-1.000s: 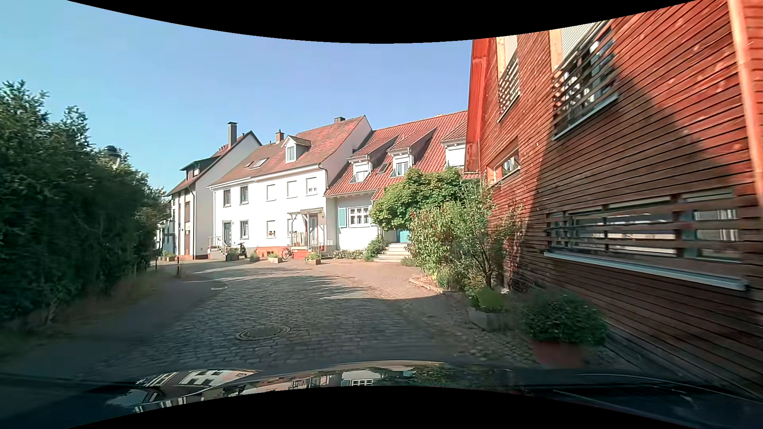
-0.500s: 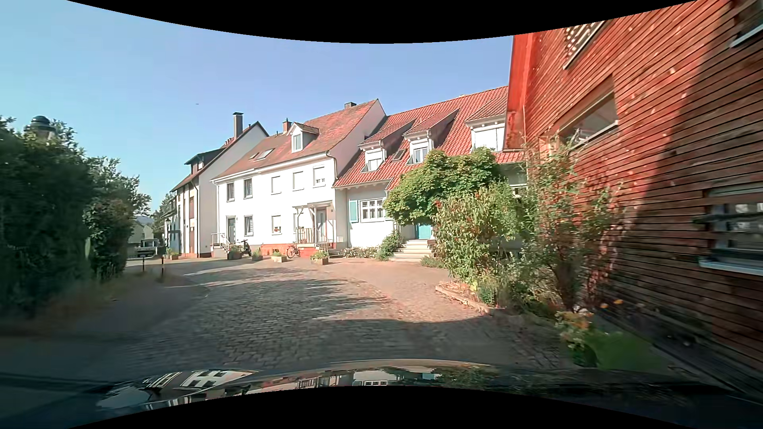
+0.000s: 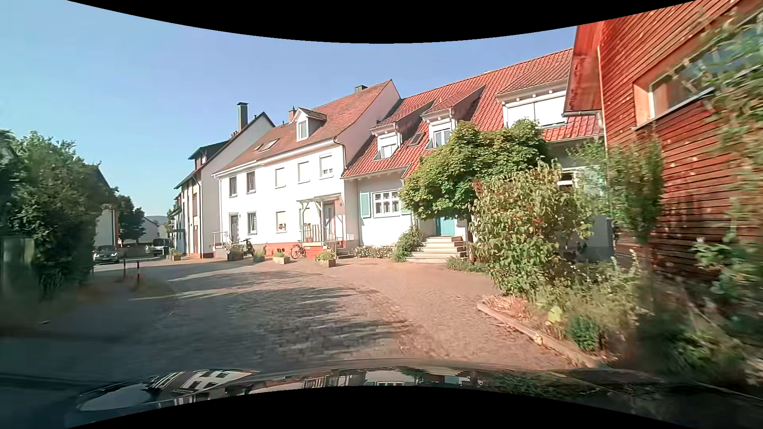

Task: Follow the waypoints while adhering to traffic rules and regulations

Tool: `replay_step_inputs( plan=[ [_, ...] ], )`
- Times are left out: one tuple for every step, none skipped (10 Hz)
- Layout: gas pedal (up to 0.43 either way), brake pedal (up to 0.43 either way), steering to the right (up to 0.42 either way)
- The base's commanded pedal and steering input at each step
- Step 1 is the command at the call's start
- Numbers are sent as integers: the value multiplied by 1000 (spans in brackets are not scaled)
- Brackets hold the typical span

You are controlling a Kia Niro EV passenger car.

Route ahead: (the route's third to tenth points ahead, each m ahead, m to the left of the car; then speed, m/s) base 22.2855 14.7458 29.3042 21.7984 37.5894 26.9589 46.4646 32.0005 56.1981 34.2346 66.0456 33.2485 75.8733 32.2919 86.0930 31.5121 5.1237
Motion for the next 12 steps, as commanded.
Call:
replay_step_inputs(
  plan=[
    [8,0,-83],
    [8,0,-81],
    [8,0,-81],
    [8,0,-86],
    [20,0,-96],
    [20,0,-107],
    [20,0,-123],
    [20,0,-139],
    [20,0,-156],
    [28,0,-172],
    [28,0,-176],
    [28,0,-178]
  ],
)
